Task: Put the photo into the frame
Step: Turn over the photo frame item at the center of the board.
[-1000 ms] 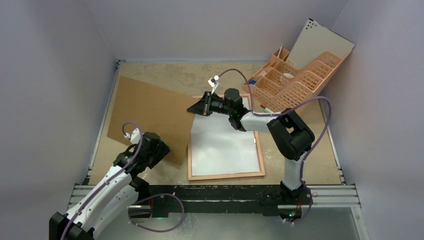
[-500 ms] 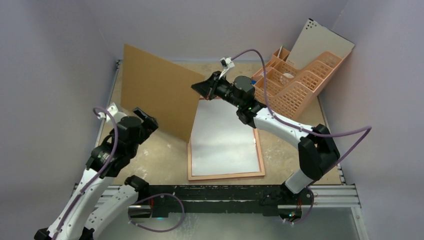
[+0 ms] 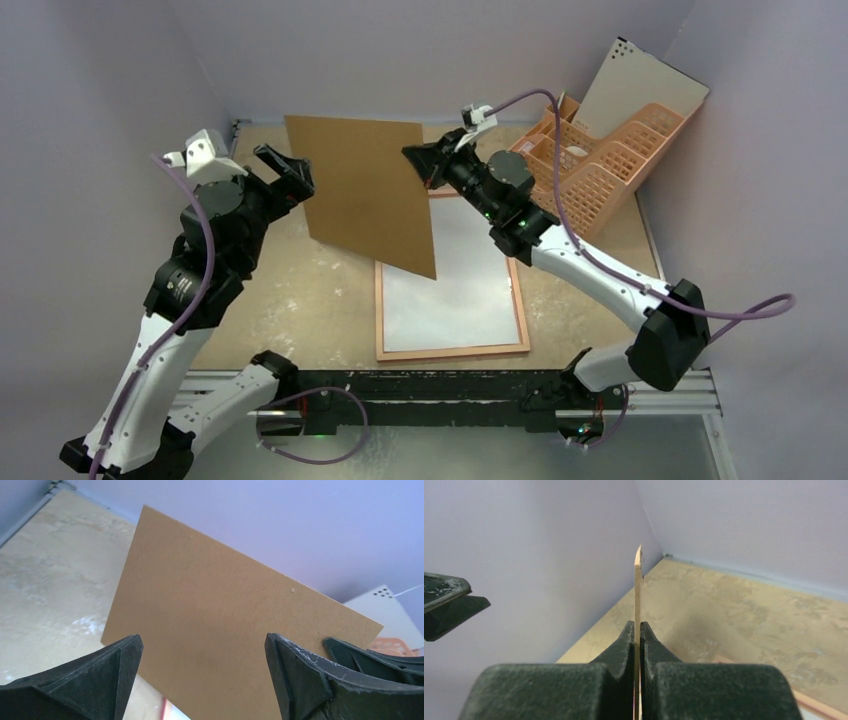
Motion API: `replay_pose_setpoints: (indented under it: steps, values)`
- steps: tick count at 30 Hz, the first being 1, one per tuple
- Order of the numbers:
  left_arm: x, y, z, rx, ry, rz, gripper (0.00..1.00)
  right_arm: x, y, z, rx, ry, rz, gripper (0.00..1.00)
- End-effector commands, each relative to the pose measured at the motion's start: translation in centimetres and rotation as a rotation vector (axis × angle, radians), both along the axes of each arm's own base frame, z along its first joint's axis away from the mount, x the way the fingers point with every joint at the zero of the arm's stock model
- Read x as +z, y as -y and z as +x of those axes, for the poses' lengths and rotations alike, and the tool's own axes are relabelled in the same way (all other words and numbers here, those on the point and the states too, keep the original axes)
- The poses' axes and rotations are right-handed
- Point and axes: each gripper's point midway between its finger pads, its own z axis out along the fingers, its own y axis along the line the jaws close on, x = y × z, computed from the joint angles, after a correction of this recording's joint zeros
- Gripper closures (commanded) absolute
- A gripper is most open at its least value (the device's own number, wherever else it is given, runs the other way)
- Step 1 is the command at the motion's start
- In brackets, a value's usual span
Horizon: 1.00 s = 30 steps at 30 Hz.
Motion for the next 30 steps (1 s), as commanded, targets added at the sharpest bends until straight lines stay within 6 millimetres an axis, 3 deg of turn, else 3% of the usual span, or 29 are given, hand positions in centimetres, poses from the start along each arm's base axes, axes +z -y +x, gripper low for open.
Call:
replay_pose_setpoints:
  steps: [1, 6, 12, 19, 27, 30]
  values:
    - [3.9, 2.5, 1.6, -0.088, 0.100, -0.091, 0.01, 7.3, 3.2, -0.6, -0.109, 0.164, 0.109, 1.00]
    - [3.6, 4.4, 3.7, -0.095, 0.053, -0.176, 0.01, 7.3, 3.1, -1.7, -0.084, 0.232, 0.074, 1.00]
    - [3.2, 3.2, 6.2, 0.033, 0.010, -0.194, 0.01, 6.2, 2.1, -3.9, -0.031, 0.344, -0.006, 1.00]
    - [1.7, 3.9, 9.8, -0.081, -0.085, -0.258, 0.01, 5.6, 2.4, -6.6, 0.027, 0.436, -0.031, 1.00]
    - [-1.0, 5.5, 7.9, -0.163, -0.151, -0.380, 0.02, 4.0, 1.9, -10.4, 0.171, 0.529, -0.071, 1.00]
    - [-2.4, 6.1, 6.4, -0.181, -0.202, -0.449, 0.10, 3.7, 1.5, -11.7, 0.225, 0.560, -0.087, 1.00]
